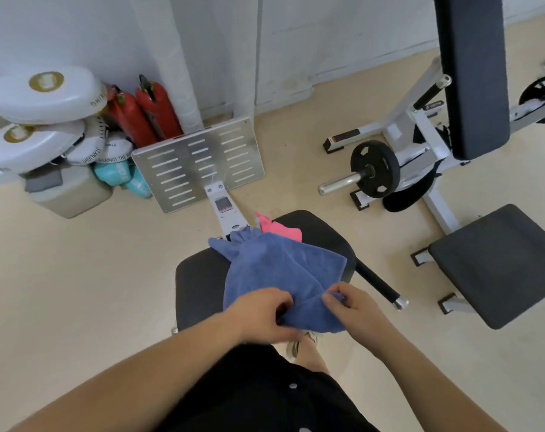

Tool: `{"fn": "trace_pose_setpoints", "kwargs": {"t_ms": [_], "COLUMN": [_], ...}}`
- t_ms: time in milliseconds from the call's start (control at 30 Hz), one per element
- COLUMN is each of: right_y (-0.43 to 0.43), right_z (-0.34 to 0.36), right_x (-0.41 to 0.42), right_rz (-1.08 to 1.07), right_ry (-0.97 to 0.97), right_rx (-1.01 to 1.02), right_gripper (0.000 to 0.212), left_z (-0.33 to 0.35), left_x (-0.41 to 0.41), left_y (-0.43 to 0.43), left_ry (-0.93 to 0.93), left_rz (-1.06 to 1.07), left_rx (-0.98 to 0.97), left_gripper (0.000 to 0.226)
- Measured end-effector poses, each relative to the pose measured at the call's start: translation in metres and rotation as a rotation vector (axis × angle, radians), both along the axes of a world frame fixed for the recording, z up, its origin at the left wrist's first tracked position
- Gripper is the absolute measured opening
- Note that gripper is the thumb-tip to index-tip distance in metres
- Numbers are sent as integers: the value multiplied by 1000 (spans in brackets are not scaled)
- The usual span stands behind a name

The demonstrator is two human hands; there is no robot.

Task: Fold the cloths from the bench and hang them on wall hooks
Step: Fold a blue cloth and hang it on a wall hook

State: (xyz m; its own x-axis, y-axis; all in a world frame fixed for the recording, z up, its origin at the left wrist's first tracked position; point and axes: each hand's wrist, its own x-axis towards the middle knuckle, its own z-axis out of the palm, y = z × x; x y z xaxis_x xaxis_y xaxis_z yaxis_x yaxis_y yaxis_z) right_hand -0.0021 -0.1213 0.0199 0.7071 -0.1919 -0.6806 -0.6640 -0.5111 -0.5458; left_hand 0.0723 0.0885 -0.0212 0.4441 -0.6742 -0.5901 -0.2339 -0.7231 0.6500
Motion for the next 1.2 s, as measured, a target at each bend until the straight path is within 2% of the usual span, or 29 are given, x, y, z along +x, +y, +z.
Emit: {"fn": "trace_pose_setpoints", "kwargs": {"t_ms": [100,233,300,433,567,633,733,933,1100,1133,1200], "right_y": [5,4,0,-17,-30,-33,-38,-36,-29,-27,-23], "right_z": [18,40,49,73,91,100,110,109,106,106,107], "right_x": [5,15,27,51,63,65,66,64,65,65,65], "right_rz": [-97,-288,-371,-483,-455,-450,-463,-507,-477,-431,-354], "right_ry": [-109,-302,-398,-558,-646,-670,-679,-654,-618,-611,-599], "right_rx": [70,138,115,85,82,94,104,132,142,139,131], "right_gripper": [18,14,18,19,25,27,29,19,16,15,14], "left_z": [-15,-19,-6,37,83,105,126,137,107,104,102], "left_x": [-19,-8,10,60,97,106,113,118,117,113,100], "left_y": [3,21,35,66,73,69,65,66,63,58,39], "left_ry": [-86,-39,-75,-260,-213,-232,-221,-298,-218,-233,-251], "left_rz": [98,232,308,388,429,424,455,567,457,425,333], "left_rx": [16,25,-2,-56,-155,-207,-295,-424,-266,-248,-258], "left_gripper": [38,10,13,11,23,27,20,18,17,23,55]}}
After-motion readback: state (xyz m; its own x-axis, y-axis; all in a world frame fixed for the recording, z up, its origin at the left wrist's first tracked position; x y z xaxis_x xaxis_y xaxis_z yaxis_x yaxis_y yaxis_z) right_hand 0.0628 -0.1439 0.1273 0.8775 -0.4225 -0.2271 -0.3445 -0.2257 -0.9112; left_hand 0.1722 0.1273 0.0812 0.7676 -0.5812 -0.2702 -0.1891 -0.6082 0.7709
